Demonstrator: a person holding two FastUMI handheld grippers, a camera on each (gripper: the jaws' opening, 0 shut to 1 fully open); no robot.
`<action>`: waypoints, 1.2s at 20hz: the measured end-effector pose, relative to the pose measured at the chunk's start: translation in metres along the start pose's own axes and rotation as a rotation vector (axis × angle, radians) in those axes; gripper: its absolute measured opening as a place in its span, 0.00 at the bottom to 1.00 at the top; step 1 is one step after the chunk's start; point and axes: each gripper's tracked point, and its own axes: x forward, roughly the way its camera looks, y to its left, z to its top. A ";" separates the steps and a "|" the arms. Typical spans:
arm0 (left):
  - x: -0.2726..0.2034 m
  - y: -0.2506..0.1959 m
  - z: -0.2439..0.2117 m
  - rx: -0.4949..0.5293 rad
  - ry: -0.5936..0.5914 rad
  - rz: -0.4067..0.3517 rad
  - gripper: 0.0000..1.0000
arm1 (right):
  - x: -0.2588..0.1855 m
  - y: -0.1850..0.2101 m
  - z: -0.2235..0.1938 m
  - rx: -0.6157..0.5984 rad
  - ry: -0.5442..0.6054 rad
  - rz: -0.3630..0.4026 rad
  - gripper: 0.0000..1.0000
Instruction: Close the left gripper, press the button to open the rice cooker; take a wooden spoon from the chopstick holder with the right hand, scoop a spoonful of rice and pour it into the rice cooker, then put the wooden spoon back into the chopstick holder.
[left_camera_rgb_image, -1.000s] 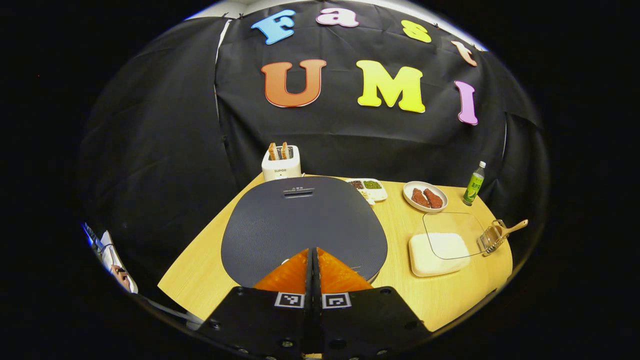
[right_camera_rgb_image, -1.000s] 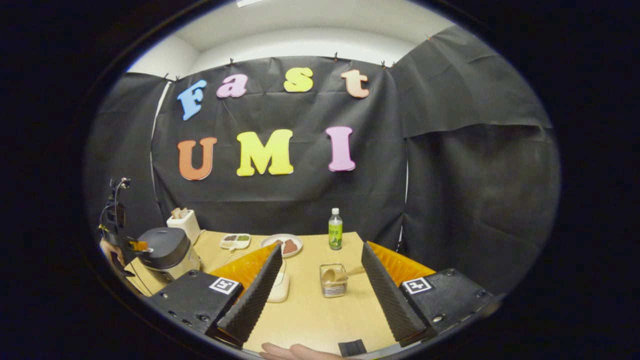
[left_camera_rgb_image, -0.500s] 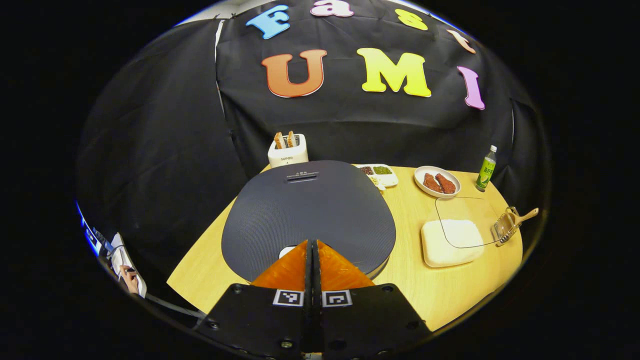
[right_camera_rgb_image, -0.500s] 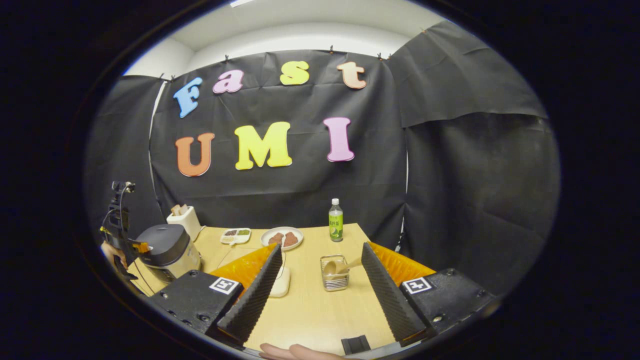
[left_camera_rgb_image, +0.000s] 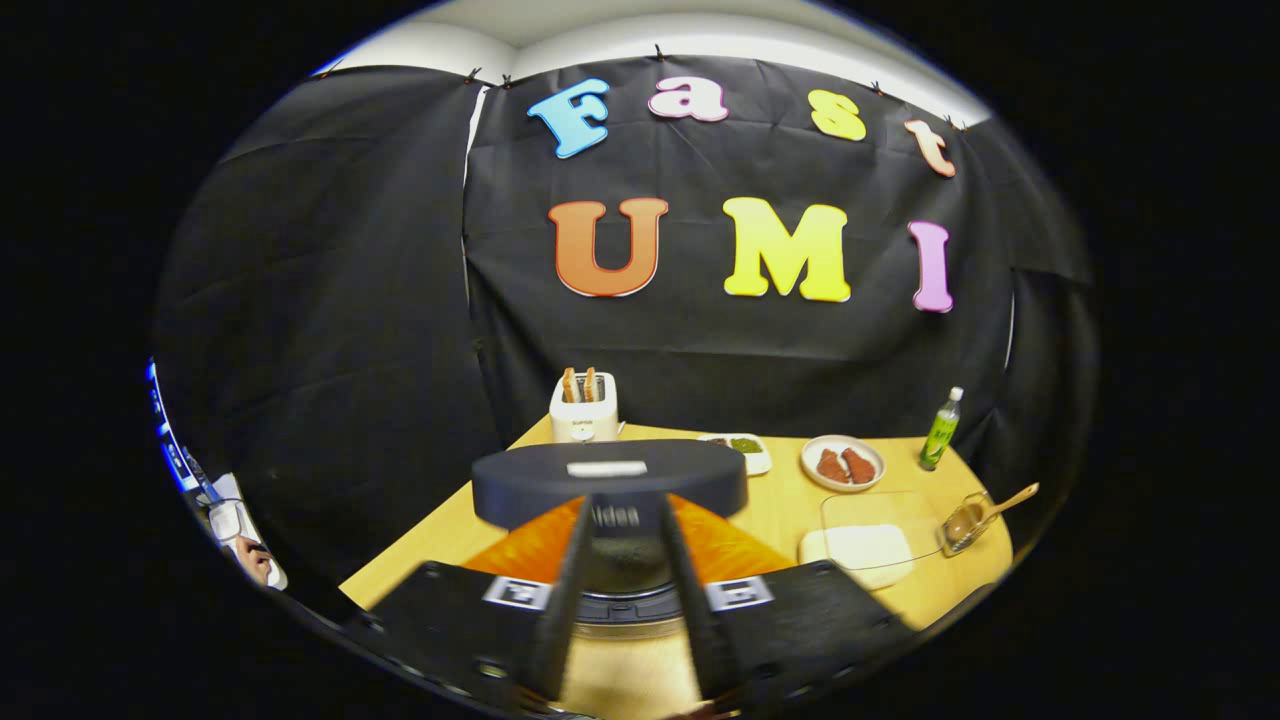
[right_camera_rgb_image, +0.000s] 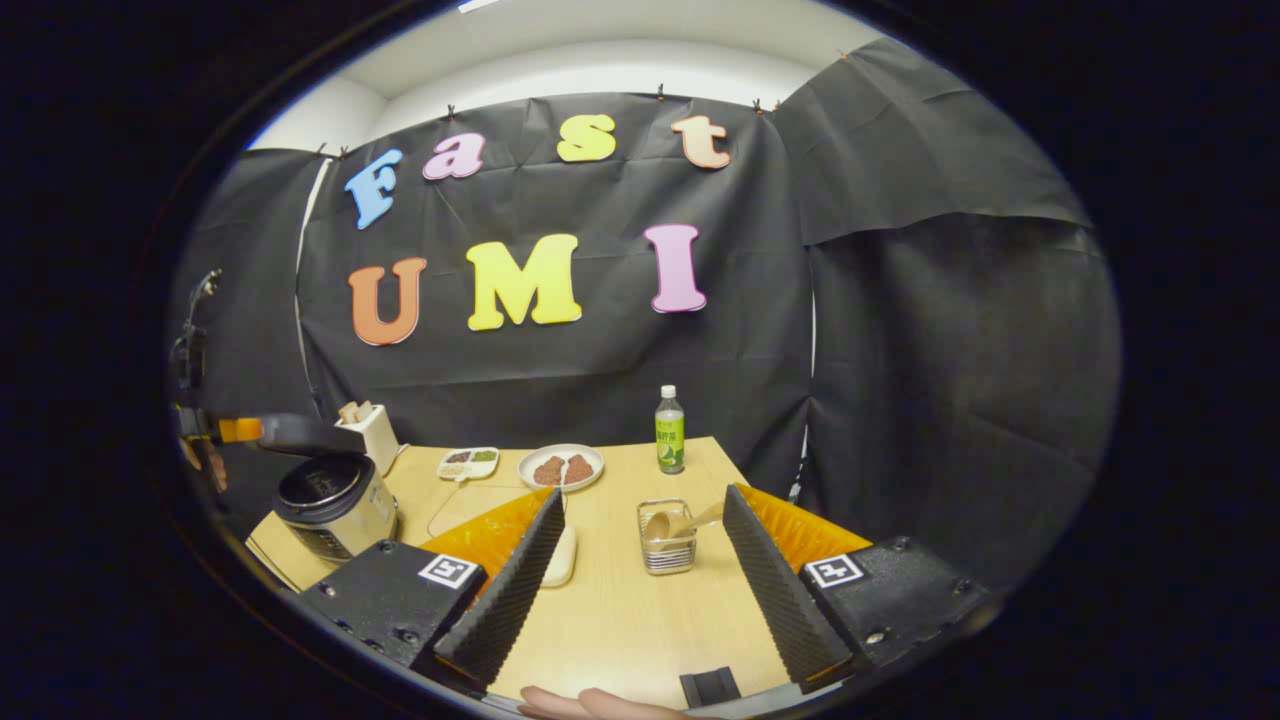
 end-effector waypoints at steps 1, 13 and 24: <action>-0.007 0.003 0.009 0.006 -0.036 0.009 0.73 | -0.001 0.000 0.000 0.002 -0.001 0.000 1.00; -0.111 -0.009 0.053 0.008 -0.303 0.007 0.96 | 0.027 -0.005 -0.035 0.012 0.009 0.023 1.00; -0.142 -0.017 0.043 0.056 -0.356 0.005 0.95 | 0.102 -0.037 -0.121 0.146 0.104 0.030 0.97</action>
